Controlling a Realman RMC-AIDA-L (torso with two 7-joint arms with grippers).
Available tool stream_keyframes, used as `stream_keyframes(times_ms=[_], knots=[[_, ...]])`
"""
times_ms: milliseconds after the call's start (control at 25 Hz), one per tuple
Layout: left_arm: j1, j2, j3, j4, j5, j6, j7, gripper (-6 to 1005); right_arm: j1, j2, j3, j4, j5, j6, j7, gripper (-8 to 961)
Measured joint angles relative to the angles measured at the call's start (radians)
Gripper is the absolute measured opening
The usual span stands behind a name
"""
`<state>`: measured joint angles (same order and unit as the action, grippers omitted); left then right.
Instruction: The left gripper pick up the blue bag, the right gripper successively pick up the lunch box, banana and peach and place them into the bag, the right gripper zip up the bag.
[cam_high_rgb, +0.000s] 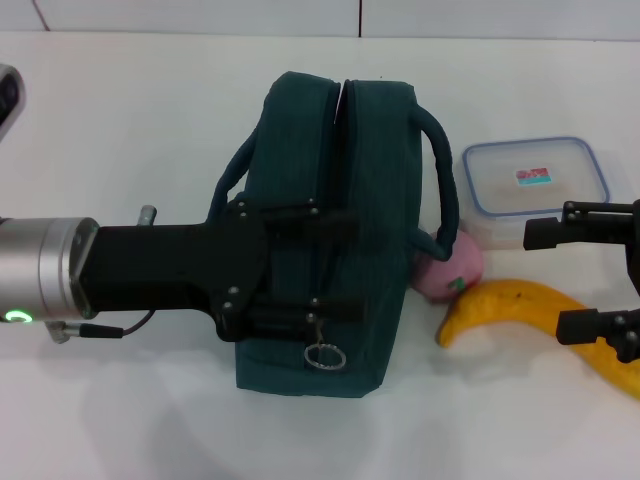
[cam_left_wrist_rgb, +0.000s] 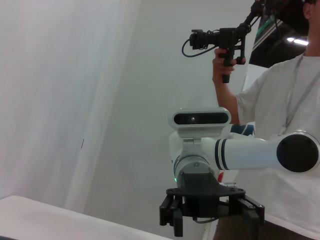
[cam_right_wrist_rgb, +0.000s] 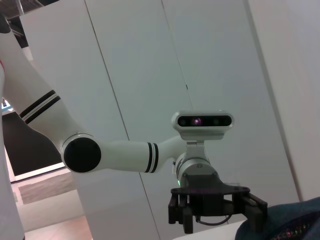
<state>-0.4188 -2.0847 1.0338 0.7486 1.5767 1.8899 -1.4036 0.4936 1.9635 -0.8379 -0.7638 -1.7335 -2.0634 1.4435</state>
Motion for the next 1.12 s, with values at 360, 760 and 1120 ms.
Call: stream_keyframes(times_ms=[360, 760, 1120], knots=[[0.0, 0.0, 0.0, -0.001, 0.0, 0.001, 0.0, 800, 0.0, 0.0, -0.004, 0.0, 0.001, -0.001, 0.0, 864], [0.002, 0.014, -0.001, 0.041, -0.124, 0.021, -0.064, 799, -0.016, 0.0, 0.0, 0.003, 0.001, 0.005, -0.011, 854], [-0.043, 0.048, -0.175, 0.342, 0.042, -0.166, -0.638, 799, -0.04, 0.0, 0.005, 0.015, 0.003, 0.007, -0.038, 846]])
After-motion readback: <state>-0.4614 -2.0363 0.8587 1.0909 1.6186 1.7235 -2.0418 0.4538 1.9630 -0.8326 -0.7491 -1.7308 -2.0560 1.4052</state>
